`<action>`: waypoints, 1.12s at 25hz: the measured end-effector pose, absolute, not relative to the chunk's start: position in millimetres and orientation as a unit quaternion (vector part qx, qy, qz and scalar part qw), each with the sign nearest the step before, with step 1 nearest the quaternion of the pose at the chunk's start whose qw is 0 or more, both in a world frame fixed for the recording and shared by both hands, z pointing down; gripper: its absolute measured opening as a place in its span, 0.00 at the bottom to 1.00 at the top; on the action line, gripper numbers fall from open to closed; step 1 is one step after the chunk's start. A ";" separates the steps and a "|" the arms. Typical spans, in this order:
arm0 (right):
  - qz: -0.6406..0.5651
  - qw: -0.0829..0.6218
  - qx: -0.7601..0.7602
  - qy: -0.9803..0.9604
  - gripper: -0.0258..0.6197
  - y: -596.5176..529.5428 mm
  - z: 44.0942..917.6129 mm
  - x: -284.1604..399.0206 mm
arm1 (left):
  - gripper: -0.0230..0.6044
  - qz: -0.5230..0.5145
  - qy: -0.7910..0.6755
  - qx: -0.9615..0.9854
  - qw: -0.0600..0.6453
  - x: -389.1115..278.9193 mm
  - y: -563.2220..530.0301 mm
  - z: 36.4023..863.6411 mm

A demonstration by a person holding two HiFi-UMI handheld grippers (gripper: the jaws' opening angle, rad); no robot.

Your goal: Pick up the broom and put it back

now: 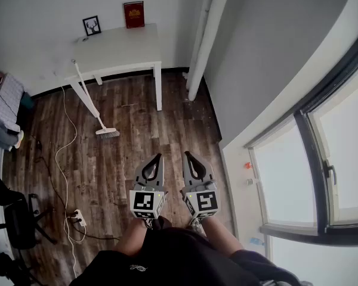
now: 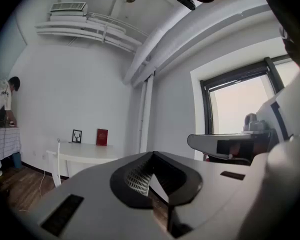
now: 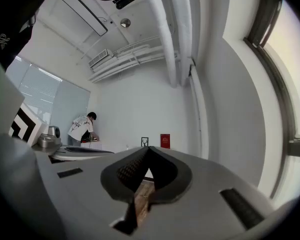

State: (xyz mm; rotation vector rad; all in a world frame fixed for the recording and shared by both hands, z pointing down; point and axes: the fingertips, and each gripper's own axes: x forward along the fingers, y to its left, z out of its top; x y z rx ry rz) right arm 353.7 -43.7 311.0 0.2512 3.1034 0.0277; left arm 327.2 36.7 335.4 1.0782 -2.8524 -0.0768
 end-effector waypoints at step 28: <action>-0.018 0.009 0.191 0.981 0.07 104.9 335.0 122.4 | 0.04 -0.027 -0.971 0.225 0.080 135.2 202.0 370.6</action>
